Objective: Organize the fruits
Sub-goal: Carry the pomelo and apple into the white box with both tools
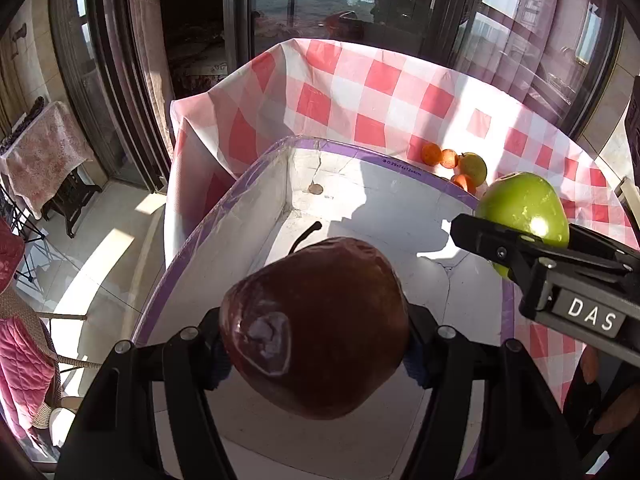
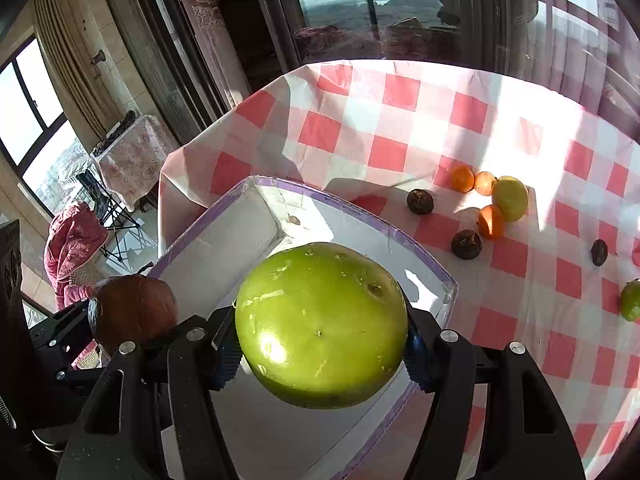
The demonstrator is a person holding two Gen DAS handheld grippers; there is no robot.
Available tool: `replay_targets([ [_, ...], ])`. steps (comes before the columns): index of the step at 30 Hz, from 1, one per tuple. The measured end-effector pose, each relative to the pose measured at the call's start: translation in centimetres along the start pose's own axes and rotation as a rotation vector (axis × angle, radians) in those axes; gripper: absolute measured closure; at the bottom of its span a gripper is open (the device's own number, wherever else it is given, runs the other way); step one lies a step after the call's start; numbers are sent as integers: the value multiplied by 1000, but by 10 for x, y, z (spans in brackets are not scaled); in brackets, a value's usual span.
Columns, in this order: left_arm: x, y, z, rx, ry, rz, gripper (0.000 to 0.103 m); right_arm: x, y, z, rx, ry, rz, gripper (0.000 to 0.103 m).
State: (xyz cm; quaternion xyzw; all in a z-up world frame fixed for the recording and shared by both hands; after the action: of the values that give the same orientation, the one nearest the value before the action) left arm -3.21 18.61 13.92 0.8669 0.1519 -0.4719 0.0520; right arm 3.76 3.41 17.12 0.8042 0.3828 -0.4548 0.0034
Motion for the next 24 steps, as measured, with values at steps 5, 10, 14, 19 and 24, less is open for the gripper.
replay_targets([
  [5,42,-25,8,-72,-181,-40,37,52,-6,-16,105,-127,17,39],
  [10,61,-46,18,-120,-296,-93,37,97,-1,-13,229,-221,88,39],
  [14,68,-49,19,-86,-341,-122,37,120,-6,-2,201,-287,160,39],
  [19,83,-41,24,-61,-418,-77,37,136,7,16,248,-356,215,39],
  [24,99,-48,40,-74,-513,-43,37,138,26,32,284,-391,267,39],
])
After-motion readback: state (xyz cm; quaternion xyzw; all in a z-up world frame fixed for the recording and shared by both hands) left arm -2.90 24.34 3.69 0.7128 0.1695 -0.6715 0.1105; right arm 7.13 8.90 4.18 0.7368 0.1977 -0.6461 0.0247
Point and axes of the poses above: each gripper's, at about its wrist camera, not at the fingertips, and x roughly the way its jaws point, y to its right, z to its underside, the point moved 1 cm from there along x, roughly the way its jaws point, and after that the axes turned 8 degrees about -z, right-handed, at the moved point
